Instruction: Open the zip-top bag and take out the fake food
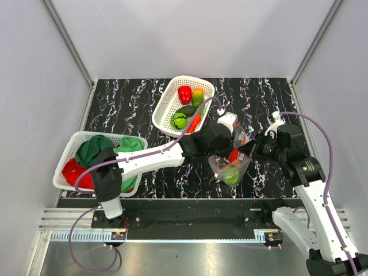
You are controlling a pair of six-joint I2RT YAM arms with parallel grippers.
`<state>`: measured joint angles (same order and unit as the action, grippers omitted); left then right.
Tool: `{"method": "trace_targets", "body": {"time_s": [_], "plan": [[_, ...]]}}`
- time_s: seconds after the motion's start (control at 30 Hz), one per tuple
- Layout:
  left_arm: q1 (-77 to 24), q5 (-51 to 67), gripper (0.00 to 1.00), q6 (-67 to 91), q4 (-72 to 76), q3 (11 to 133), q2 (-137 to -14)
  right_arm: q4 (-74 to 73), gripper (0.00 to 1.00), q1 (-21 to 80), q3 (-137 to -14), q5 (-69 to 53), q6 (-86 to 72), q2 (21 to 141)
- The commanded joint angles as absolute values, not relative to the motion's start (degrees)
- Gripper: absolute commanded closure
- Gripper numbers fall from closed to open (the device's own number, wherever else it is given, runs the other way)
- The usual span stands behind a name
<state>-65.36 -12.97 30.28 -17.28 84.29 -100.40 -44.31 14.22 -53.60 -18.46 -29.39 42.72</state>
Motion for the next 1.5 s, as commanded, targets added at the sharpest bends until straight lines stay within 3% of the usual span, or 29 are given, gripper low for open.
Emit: {"method": "trace_targets", "body": {"time_s": [0.0, 0.17, 0.33, 0.4, 0.53, 0.7, 0.87, 1.23, 1.3, 1.47], "plan": [[-65.2, -18.5, 0.67, 32.3, -18.1, 86.3, -99.9, -38.6, 1.00, 14.4, -52.0, -24.2, -35.9, 42.0], [-65.3, -18.7, 0.64, 31.6, -20.1, 86.9, -99.8, -35.1, 1.00, 14.4, -52.4, -26.3, -39.8, 42.2], [-65.3, -18.3, 0.49, 31.8, -21.1, 86.4, -101.2, -34.9, 1.00, 14.4, -51.4, -25.0, -40.1, 41.8], [-65.1, -17.4, 0.48, 32.0, -21.4, 86.6, -102.8, -35.0, 1.00, 14.3, -49.3, -24.2, -40.4, 41.5], [-64.3, -15.7, 0.48, 32.9, -19.6, 86.9, -105.8, -35.1, 1.00, 14.4, -46.7, -24.0, -40.8, 40.7], [-63.9, -11.4, 0.60, 33.0, -12.8, 86.8, -108.9, -37.6, 1.00, 14.4, -46.5, -20.9, -39.6, 38.9], [-63.4, -7.9, 0.59, 35.2, -9.8, 87.4, -112.9, -42.3, 1.00, 14.4, -48.9, -16.4, -37.7, 38.5], [-62.9, -5.1, 0.39, 40.1, -6.1, 90.0, -120.5, -44.2, 1.00, 14.4, -49.3, -15.2, -36.9, 37.0], [-62.8, -5.8, 0.31, 41.2, -7.0, 90.7, -121.7, -44.3, 1.00, 14.4, -49.4, -15.0, -36.8, 36.9], [-62.5, -6.0, 0.31, 41.5, -7.8, 92.2, -125.2, -44.6, 1.00, 14.4, -49.2, -15.1, -36.7, 36.5]]}}
